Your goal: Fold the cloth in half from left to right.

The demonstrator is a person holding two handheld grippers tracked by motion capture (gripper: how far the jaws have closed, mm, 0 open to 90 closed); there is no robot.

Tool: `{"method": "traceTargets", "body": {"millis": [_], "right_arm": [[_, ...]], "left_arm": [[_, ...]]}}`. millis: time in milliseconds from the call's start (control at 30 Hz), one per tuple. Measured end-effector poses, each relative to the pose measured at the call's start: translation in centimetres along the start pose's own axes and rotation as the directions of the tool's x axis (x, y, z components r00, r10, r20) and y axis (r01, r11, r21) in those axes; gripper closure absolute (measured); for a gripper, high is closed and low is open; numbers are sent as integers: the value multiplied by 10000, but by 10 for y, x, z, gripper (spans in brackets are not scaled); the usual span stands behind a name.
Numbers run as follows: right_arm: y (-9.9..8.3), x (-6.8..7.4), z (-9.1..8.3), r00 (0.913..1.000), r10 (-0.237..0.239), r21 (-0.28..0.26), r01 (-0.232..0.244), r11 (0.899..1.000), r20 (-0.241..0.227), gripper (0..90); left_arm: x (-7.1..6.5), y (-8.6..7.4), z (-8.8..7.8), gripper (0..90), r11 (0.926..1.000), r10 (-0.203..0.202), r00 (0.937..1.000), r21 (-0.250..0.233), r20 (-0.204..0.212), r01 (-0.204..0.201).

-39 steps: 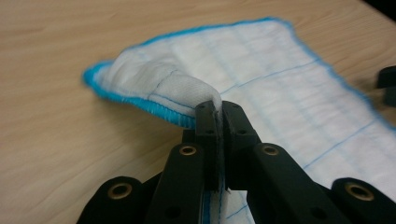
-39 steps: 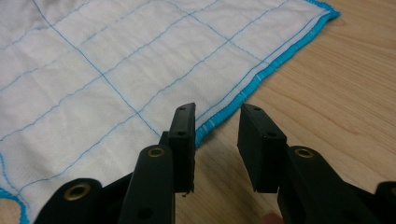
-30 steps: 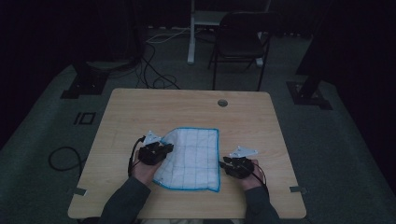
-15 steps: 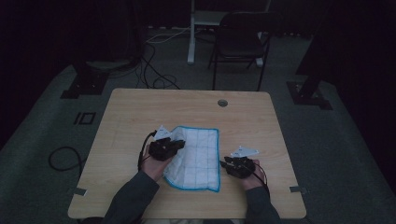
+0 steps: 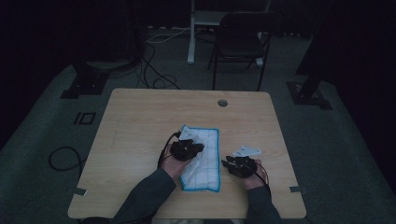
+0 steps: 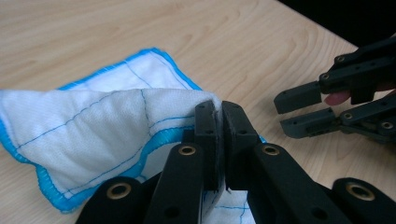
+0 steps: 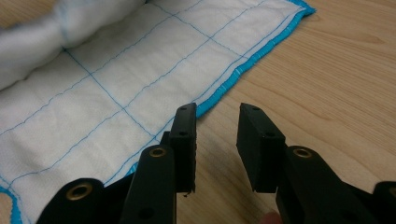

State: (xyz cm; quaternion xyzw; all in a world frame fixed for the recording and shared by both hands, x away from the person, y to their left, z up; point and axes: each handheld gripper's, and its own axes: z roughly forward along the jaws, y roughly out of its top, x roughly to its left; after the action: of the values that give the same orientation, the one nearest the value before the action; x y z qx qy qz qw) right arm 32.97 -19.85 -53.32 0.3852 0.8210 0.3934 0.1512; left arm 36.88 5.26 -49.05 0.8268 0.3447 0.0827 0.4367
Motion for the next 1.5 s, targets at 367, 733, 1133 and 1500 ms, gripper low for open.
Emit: {"method": "traceTargets", "body": {"millis": [367,733,1133,1500], "right_arm": [[-1,0,2,10000,-2,112,2,9999,24,683],[-1,0,2,10000,-14,115,13,9999,45,680],[-1,1,3,9999,-41,180,39,9998,99,648],[-1,0,2,9999,-27,151,25,9999,106,644]], "left_arm": [[-11,-3,28,719,9965,379,9992,742,81,-384],[-2,-4,-15,632,9996,261,9987,103,-449,-257],[27,-50,-39,607,9972,-564,9922,428,-1111,615],[27,-74,-29,578,9897,-950,9900,974,-1041,1052]]}}
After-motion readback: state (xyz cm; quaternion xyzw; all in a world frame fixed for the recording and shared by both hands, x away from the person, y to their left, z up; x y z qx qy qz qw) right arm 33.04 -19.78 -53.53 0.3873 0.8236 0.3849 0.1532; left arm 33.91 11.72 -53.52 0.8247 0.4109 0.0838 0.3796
